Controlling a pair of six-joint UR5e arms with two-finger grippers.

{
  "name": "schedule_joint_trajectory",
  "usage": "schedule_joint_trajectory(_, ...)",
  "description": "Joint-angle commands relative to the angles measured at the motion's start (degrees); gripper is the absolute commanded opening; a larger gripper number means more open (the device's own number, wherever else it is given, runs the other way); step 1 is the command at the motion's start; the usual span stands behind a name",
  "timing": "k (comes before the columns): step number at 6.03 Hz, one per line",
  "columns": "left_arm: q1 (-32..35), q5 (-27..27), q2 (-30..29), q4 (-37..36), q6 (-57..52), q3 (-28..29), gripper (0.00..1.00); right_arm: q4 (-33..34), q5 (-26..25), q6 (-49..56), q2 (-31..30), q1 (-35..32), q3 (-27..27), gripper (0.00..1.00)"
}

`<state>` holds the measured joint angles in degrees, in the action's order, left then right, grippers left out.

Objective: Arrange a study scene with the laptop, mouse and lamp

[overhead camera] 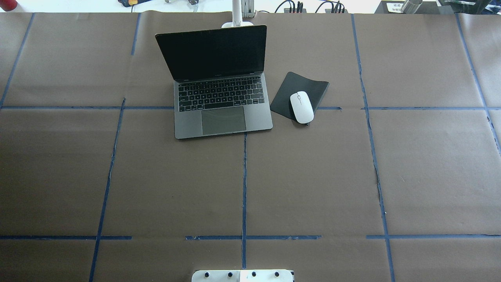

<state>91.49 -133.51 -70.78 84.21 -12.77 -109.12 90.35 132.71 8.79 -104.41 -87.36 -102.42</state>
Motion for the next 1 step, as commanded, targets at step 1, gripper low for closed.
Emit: schedule_joint_trajectory(1, 0.0, 0.0, 0.64, -0.01, -0.07, -0.13, 1.0, 0.0, 0.0, -0.08, 0.0, 0.0, -0.06, 1.0)
